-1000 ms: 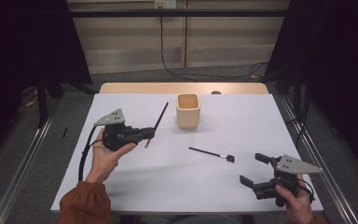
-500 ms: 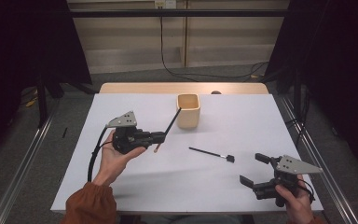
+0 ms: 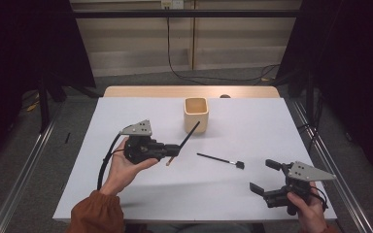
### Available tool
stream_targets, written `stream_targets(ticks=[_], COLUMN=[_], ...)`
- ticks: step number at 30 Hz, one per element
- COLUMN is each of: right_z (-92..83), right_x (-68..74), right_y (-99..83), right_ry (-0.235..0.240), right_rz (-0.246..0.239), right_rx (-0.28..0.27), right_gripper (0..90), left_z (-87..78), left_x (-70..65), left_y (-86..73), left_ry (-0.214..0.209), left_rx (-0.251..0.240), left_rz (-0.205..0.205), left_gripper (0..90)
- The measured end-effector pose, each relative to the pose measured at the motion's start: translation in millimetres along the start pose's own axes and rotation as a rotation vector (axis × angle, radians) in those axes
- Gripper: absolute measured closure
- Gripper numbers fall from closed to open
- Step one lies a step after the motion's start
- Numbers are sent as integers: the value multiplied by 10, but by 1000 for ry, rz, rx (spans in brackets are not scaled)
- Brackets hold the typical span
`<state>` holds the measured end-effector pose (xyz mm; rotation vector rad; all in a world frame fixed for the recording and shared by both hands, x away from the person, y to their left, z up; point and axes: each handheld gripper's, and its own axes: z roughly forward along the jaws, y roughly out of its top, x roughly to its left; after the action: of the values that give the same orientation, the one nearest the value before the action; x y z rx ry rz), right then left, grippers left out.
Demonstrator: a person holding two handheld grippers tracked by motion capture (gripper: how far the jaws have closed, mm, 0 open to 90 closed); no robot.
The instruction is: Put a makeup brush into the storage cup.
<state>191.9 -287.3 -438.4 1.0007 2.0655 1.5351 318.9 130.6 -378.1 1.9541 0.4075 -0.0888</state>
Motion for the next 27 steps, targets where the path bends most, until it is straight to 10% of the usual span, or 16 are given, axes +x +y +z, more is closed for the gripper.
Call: stream_targets(ticks=[27], right_z=[23], right_x=[-1], right_y=[1], right_ry=[12], right_rz=[1], right_rx=[9], right_gripper=[0], left_z=[119], left_x=[-162], left_y=[197], left_ry=[-43], left_rx=[252], left_rz=[54], left_gripper=[835])
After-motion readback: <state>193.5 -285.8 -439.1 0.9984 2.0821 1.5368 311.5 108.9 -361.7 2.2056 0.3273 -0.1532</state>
